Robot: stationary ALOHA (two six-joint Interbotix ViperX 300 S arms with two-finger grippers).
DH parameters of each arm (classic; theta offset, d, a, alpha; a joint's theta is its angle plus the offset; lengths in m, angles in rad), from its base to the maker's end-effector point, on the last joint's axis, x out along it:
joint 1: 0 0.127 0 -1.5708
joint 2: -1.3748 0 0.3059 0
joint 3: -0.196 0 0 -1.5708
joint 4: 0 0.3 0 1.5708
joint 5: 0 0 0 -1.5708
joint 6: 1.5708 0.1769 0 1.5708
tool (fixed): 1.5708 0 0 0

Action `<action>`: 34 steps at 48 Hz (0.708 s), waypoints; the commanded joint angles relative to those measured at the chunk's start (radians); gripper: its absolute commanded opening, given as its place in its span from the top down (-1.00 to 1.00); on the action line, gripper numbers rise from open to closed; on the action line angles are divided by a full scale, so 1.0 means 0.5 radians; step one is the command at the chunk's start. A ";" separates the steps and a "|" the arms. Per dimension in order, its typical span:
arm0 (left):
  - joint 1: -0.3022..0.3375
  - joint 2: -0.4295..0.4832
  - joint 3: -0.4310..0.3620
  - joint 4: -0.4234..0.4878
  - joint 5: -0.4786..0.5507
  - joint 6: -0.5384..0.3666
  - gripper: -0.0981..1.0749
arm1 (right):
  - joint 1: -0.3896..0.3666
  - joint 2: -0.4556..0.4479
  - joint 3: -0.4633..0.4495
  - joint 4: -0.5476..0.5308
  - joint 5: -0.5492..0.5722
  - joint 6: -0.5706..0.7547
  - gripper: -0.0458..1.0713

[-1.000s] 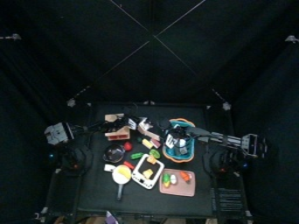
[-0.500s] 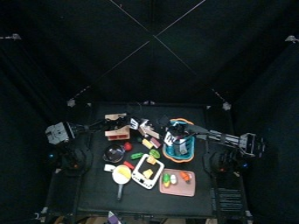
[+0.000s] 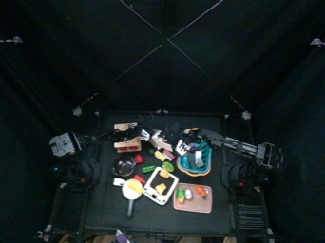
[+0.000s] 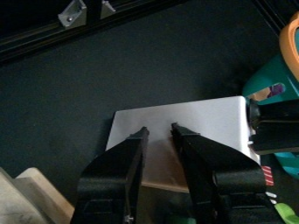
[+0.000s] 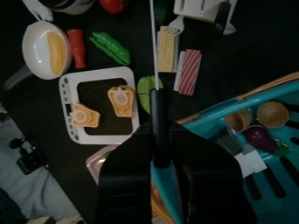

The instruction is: Put cleaver back in holder

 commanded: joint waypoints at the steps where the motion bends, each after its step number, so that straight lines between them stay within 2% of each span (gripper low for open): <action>1: -0.018 -0.025 -0.012 0.003 0.107 0.003 -0.38 | -0.043 0.025 -0.193 -0.012 0.206 0.074 0.12; 10: -0.021 -0.031 -0.006 0.006 0.258 0.003 -0.38 | -0.037 0.144 -0.313 -0.061 0.380 0.120 0.12; 34: -0.021 -0.025 -0.009 0.003 0.258 0.003 -0.37 | -0.018 0.242 -0.359 -0.083 0.439 0.107 0.12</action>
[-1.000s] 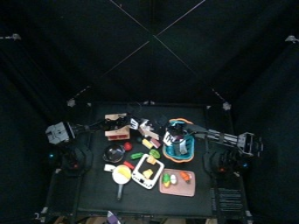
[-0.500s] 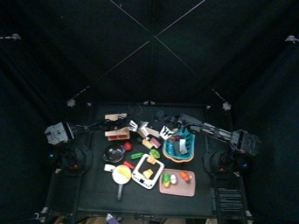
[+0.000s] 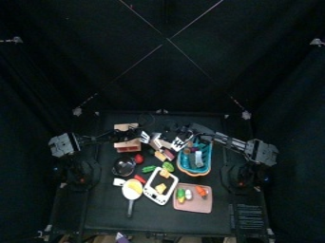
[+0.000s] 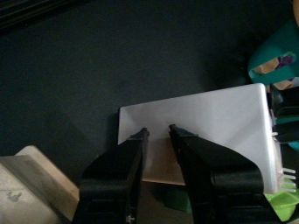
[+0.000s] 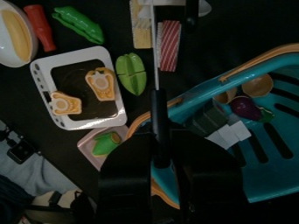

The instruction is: Put cleaver back in holder

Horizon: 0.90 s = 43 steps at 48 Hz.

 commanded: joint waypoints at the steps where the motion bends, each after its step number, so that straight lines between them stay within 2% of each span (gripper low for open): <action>1: -0.006 0.000 0.006 -0.009 0.021 -0.012 -0.38 | 0.009 -0.037 -0.058 -0.012 -0.009 -0.006 0.12; 29: -0.006 0.006 0.015 -0.003 0.021 -0.009 -0.38 | 0.052 0.089 -0.150 -0.028 -0.012 -0.028 0.12; 43: -0.006 0.006 0.015 -0.003 0.021 -0.009 -0.38 | 0.052 0.083 -0.163 -0.071 0.009 -0.025 0.12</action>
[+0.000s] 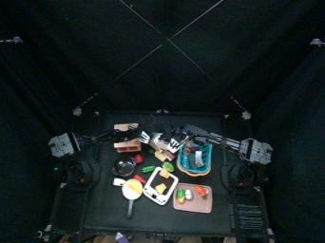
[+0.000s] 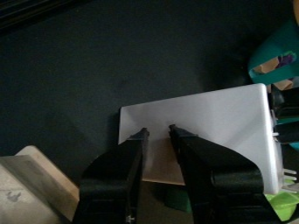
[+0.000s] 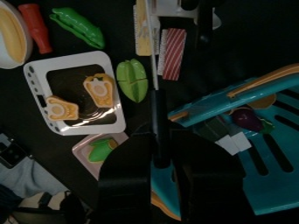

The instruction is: Put cleaver back in holder

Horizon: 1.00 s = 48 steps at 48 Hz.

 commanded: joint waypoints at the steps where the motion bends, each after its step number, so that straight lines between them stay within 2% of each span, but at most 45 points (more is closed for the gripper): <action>1: -0.003 0.003 0.015 -0.003 0.021 -0.012 -0.37 | -0.003 -0.058 -0.071 -0.021 0.012 0.000 0.12; 48: -0.006 0.003 0.018 -0.003 0.034 -0.012 -0.37 | -0.003 -0.092 -0.104 -0.098 0.074 0.000 0.12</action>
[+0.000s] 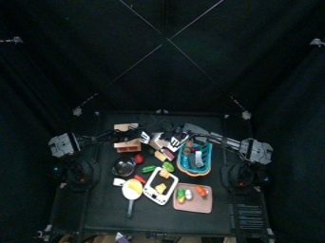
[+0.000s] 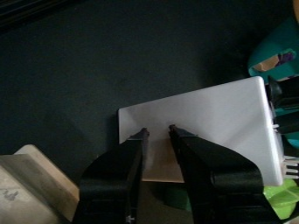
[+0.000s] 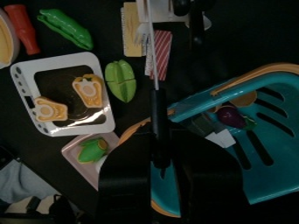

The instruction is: Put cleaver back in holder

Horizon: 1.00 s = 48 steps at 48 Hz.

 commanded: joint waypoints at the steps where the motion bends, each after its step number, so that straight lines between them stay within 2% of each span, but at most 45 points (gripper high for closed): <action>1: 0.000 0.003 0.018 -0.006 0.021 -0.012 -0.37 | 0.000 -0.092 -0.046 0.003 -0.006 -0.003 0.12; 48: 0.000 0.003 0.018 -0.006 0.028 -0.012 -0.37 | 0.043 -0.071 -0.025 -0.052 0.000 -0.003 0.11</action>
